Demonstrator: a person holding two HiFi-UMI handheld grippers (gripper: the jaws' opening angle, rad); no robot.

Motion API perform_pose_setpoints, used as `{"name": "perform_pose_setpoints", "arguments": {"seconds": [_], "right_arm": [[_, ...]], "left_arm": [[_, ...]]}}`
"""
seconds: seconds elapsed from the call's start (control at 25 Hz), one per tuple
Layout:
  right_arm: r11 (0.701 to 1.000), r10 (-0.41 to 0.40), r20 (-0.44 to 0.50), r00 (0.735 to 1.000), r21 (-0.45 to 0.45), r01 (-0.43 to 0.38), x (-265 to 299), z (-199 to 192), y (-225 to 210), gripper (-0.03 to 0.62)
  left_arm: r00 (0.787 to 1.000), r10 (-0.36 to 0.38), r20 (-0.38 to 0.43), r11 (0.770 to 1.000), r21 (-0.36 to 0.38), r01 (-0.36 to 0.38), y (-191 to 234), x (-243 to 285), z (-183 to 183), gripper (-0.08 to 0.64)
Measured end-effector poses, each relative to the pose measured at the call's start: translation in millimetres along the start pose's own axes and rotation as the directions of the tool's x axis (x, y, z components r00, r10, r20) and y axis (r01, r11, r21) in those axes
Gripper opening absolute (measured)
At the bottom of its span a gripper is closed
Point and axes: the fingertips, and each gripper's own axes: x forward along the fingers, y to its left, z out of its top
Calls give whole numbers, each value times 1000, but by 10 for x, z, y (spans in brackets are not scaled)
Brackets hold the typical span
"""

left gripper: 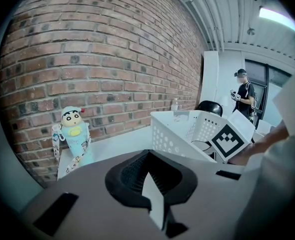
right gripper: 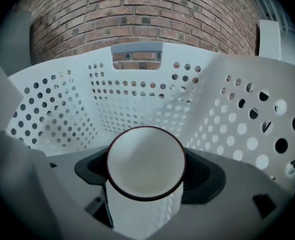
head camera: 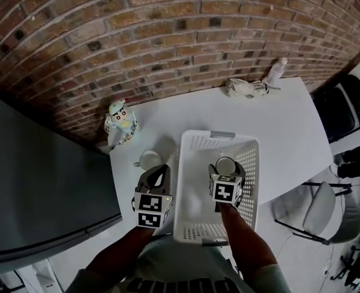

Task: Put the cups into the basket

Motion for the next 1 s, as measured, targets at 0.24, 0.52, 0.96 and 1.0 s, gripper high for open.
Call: {"name": "perform_pose_setpoints", "arguments": {"seconds": [0.24,0.52,0.96,1.0], "right_arm": [[1000,2,-21,1000,4,-2,82,-117,6,391],[1000,3,-53,999,18,-2,116,-186,17,391],[999,30,-41,999,40,-28,-237,-99,30,391],[999,31,-20,999,43,-30,-302,-56,34,391]], "left_arm": [[1000,-8,20,1000,16,8,19,-43,14,8],[999,-34,9,999,19,34,15,-101,-30,8],[998,-59,35,998,9,58,-30,-201,3,8],[997,-61,40,998,9,61,-36,-222,14,8]]}}
